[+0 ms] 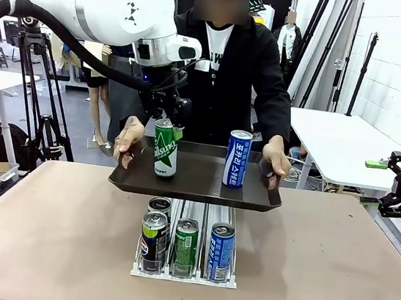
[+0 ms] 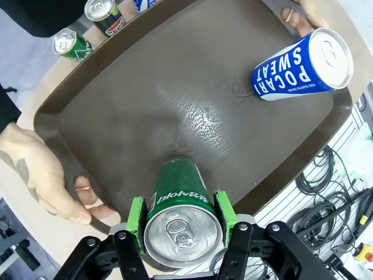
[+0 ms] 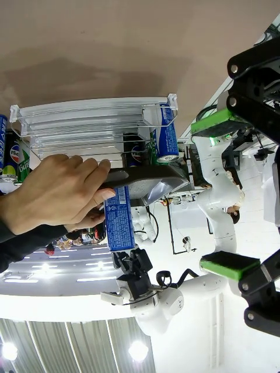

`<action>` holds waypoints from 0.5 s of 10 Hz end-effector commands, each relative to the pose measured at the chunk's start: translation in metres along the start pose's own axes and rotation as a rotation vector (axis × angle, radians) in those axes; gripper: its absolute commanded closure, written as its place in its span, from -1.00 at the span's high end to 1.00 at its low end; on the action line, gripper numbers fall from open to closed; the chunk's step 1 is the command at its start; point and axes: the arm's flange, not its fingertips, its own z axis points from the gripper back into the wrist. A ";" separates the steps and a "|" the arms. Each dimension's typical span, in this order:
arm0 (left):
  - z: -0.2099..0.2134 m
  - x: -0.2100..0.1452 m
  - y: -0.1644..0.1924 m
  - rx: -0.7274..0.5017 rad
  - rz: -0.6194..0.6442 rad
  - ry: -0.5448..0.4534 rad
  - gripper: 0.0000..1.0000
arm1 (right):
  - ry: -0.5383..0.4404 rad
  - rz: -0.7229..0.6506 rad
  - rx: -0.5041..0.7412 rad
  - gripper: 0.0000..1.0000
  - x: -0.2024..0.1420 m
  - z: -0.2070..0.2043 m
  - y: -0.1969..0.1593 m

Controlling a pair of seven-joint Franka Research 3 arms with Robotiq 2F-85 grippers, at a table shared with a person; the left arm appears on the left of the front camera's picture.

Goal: Retrieve and hand over the desired beverage to the person.
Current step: Place the picked can on the Handle tray extended by the person.

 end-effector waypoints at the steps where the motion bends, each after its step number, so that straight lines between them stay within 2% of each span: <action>1: 0.004 0.000 -0.003 0.024 0.013 -0.003 -1.00 | 0.000 0.002 0.000 1.00 0.001 0.000 0.001; 2: 0.003 0.001 -0.003 0.028 0.012 0.001 -1.00 | 0.000 0.002 0.000 1.00 0.001 0.000 0.001; 3: 0.001 0.001 -0.004 0.030 0.010 0.007 -0.89 | 0.000 0.002 0.000 1.00 0.001 0.000 0.001; 4: 0.000 0.002 -0.004 0.030 0.008 0.011 -0.71 | 0.000 0.002 0.000 1.00 0.001 0.000 0.001; 5: 0.001 0.002 -0.004 0.030 0.012 0.012 -0.41 | 0.000 0.002 0.000 1.00 0.001 0.000 0.001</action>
